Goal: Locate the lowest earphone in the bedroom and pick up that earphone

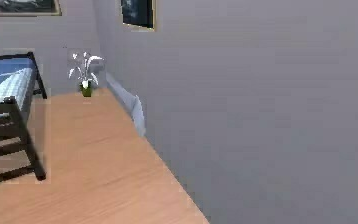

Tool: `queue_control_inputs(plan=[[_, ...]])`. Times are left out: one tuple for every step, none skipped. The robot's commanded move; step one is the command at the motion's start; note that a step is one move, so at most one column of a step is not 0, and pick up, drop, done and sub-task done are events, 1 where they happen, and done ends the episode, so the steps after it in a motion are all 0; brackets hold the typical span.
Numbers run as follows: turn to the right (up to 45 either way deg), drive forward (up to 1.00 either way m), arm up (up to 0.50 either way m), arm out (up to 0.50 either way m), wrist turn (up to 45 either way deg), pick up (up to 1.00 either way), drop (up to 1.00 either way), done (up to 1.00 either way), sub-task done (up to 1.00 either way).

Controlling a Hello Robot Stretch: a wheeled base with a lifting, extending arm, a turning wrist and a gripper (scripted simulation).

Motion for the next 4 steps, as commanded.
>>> queue_control_inputs(plan=[[45.0, 0.0, 0.0, 0.0, 0.0, 0.0, 0.0, 0.0, 0.0], [45.0, 0.0, 0.0, 0.0, 0.0, 0.0, 0.0, 0.0, 0.0], [33.0, 0.0, 0.0, 0.0, 0.0, 0.0, 0.0, 0.0, 0.0], [0.0, 0.3, 0.0, 0.0, 0.0, 0.0, 0.0, 0.0, 0.0]])
